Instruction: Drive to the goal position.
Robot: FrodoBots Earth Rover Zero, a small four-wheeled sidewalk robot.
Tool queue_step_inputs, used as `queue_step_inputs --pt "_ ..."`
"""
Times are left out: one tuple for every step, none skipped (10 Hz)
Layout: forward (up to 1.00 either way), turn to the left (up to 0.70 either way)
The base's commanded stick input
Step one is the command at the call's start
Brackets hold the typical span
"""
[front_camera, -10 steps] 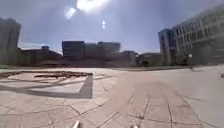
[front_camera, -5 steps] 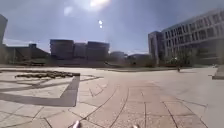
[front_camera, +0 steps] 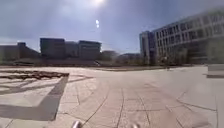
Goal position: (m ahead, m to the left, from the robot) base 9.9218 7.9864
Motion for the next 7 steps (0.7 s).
queue_step_inputs --pt "0.85 -0.1" --pt "0.85 -0.1" --pt "0.85 -0.1" --pt "0.85 -0.1" --pt "0.85 -0.1" --pt "0.85 -0.05" --pt "0.85 -0.01"
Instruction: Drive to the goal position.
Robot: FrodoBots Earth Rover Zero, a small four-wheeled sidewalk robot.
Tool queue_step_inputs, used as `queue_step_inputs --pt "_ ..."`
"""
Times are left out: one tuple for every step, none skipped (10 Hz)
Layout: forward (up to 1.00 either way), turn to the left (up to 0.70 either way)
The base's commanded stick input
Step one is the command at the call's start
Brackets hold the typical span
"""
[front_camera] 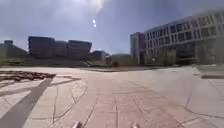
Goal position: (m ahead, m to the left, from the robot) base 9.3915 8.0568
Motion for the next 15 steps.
queue_step_inputs --pt "0.85 0.01" --pt "0.85 0.03" --pt "0.85 0.05" --pt "0.85 0.05" --pt "0.85 0.05" --pt "0.85 0.05" --pt "0.85 0.05" --pt "0.85 0.05" --pt "0.85 0.05" --pt "0.85 0.05" --pt "0.85 0.05" --pt "0.85 0.05" --pt "0.85 0.05" --pt "0.85 0.05" --pt "0.85 0.05"
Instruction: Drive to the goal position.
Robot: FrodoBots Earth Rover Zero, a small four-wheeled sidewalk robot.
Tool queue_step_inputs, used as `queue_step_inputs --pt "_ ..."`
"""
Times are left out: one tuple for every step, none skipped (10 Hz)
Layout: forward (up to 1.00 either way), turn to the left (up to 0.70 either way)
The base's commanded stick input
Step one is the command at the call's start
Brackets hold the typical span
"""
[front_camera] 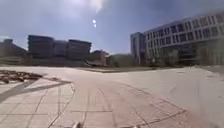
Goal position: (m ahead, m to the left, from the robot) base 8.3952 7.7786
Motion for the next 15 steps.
queue_step_inputs --pt "0.85 0.05" --pt "0.85 0.05" --pt "0.85 0.05" --pt "0.85 0.05" --pt "0.85 0.05" --pt "0.85 0.05" --pt "0.85 0.14" --pt "0.85 0.38" --pt "0.85 0.33" --pt "0.85 0.11" --pt "0.85 0.05" --pt "0.85 0.05" --pt "0.85 0.06" --pt "0.85 0.06" --pt "0.85 0.06"
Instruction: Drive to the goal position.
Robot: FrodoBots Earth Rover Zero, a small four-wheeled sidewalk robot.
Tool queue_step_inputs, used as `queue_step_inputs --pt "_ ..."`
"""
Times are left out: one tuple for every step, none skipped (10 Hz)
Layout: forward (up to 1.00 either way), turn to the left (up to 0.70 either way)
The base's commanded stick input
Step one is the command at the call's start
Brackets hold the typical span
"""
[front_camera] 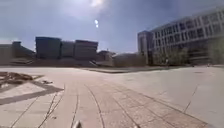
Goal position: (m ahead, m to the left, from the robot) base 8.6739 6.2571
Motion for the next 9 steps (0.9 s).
queue_step_inputs --pt "0.85 0.06" --pt "0.85 0.06" --pt "0.85 0.06" --pt "0.85 0.06" --pt "0.85 0.06" --pt "0.85 0.06" --pt "0.85 0.06" --pt "0.85 0.06" --pt "0.85 0.06"
